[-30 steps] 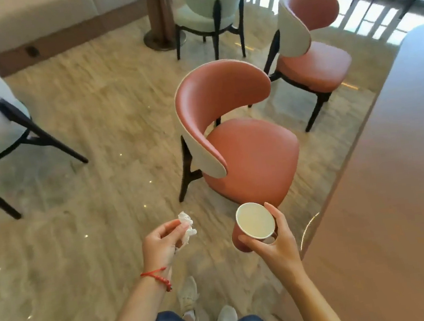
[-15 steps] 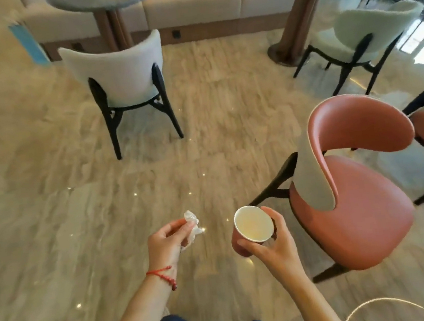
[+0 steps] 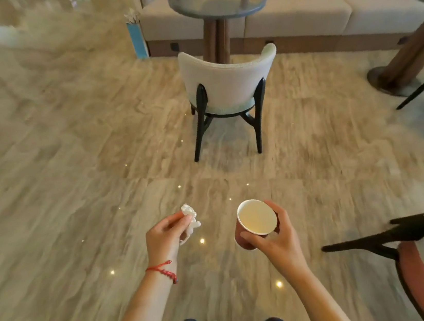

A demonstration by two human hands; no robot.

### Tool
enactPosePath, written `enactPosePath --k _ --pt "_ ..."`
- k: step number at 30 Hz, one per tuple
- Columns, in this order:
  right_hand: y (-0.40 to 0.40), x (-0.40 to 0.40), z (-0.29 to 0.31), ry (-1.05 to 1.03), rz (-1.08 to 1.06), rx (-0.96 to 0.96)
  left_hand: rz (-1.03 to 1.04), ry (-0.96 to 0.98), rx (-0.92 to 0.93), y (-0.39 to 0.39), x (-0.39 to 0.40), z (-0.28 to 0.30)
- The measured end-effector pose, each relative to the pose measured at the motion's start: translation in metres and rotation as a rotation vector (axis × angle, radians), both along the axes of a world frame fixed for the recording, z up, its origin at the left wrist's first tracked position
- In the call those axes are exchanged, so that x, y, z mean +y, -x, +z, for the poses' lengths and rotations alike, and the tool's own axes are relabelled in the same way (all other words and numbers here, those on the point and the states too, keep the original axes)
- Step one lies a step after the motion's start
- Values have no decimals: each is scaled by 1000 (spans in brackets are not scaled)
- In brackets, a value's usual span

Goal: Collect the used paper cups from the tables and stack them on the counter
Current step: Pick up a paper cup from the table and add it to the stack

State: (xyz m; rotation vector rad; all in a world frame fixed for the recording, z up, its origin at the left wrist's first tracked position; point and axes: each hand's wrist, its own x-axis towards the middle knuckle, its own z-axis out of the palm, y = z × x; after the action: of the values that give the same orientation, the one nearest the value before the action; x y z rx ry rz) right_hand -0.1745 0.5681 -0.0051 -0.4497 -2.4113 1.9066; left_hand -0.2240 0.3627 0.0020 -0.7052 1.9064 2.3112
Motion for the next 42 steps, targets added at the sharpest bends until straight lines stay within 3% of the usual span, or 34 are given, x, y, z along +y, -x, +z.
enactPosePath --k 11,28,42 --pt "124 -36 -12 -46 112 -32 105 -18 -19 98 -41 -17" --pt "421 -90 -9 -73 338 13 284 115 -31 336 -117 -15" --pt "704 -222 -12 -62 280 44 285 120 -12 627 -243 -25"
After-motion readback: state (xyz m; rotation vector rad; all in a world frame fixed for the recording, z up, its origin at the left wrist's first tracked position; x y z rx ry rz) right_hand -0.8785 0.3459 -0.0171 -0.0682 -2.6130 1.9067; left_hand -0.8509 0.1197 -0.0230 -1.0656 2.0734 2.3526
